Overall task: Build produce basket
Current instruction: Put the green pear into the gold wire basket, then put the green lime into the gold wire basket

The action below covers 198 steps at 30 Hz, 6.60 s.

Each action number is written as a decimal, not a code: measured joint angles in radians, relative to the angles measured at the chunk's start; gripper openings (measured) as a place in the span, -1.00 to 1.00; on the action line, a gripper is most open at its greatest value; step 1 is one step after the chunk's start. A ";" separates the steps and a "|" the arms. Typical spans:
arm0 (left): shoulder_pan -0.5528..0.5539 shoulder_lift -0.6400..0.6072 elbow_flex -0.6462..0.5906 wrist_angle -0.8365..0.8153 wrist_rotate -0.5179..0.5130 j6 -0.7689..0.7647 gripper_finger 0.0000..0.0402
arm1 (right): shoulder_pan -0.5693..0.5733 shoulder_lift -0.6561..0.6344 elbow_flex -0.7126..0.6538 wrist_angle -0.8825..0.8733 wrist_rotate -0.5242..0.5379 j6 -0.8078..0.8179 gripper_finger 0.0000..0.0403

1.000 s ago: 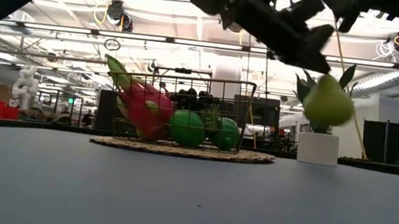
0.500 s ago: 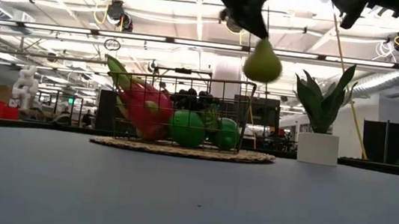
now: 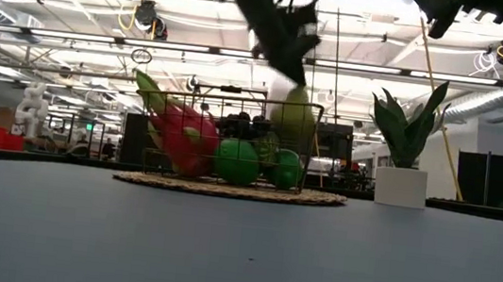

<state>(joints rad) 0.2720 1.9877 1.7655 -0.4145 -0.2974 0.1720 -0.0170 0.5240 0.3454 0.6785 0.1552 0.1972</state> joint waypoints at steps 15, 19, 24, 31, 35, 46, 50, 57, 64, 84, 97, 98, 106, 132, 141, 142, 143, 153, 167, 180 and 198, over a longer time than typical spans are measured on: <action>0.112 0.000 -0.188 0.154 0.001 -0.122 -0.58 | -0.001 0.000 0.000 0.003 0.007 -0.001 0.48; 0.127 0.000 -0.188 0.186 0.001 -0.111 -0.41 | -0.001 0.000 0.000 0.005 0.008 -0.001 0.48; 0.141 0.000 -0.187 0.224 0.000 -0.066 -0.22 | -0.001 0.000 0.000 0.005 0.008 -0.001 0.48; 0.100 -0.103 -0.186 0.190 0.066 -0.053 -0.10 | -0.001 0.000 0.000 0.005 0.008 -0.003 0.48; 0.004 -0.148 -0.184 0.191 0.234 -0.042 -0.12 | -0.002 0.000 0.000 0.005 0.013 -0.007 0.48; -0.336 0.007 -0.186 0.509 0.271 -0.118 0.02 | -0.001 0.005 0.000 0.018 0.029 0.011 0.48; -0.410 0.142 -0.184 0.742 0.272 -0.160 0.26 | -0.001 0.005 0.000 0.021 0.028 0.009 0.48; -0.446 0.353 -0.014 0.747 0.334 -0.182 0.73 | -0.001 0.006 0.000 0.020 0.029 0.000 0.48; -0.473 0.577 0.306 0.624 0.374 -0.223 0.98 | -0.001 0.014 0.000 0.020 0.049 0.000 0.48; -0.539 0.703 0.521 0.542 0.307 -0.327 0.97 | -0.001 0.014 0.000 -0.057 0.054 0.053 0.48; -0.602 0.703 0.520 0.534 0.208 -0.353 0.97 | 0.045 0.014 0.000 -0.028 -0.188 0.057 0.48; -0.612 0.703 0.520 0.529 0.186 -0.352 0.97 | 0.070 0.016 0.000 -0.018 -0.214 0.055 0.48; -0.654 0.748 0.520 0.550 0.042 -0.384 0.97 | 0.325 0.123 0.000 0.089 -0.038 -0.080 0.48; -0.616 0.778 0.520 0.518 0.083 -0.357 0.56 | 0.525 0.224 0.000 0.192 0.086 -0.121 0.48; -0.657 0.597 0.516 0.040 -0.317 -0.191 0.56 | 0.567 0.217 0.000 0.185 0.086 -0.132 0.48; -0.657 0.572 0.516 -0.009 -0.336 -0.195 0.56 | 0.569 0.214 0.000 0.185 0.085 -0.133 0.48; -0.654 0.552 0.518 -0.041 -0.352 -0.205 0.56 | 0.570 0.211 0.000 0.185 0.085 -0.134 0.48; -0.609 0.348 0.519 -0.539 -0.721 -0.353 0.56 | 0.570 0.194 0.000 0.185 0.085 -0.133 0.48; -0.355 0.268 0.519 -0.903 -0.624 -0.606 0.61 | 0.570 0.193 0.000 0.166 0.136 -0.089 0.48; -0.288 0.266 0.469 -0.849 -0.359 -0.669 0.95 | 0.570 0.192 0.000 0.154 0.136 -0.062 0.48; -0.225 0.261 0.200 -0.430 -0.231 -0.560 0.75 | 0.570 0.192 0.000 0.155 0.137 -0.055 0.48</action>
<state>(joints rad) 0.0470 2.2491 1.9653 -0.8448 -0.5285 -0.3880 0.5526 0.7158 0.3450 0.8333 0.2926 0.1425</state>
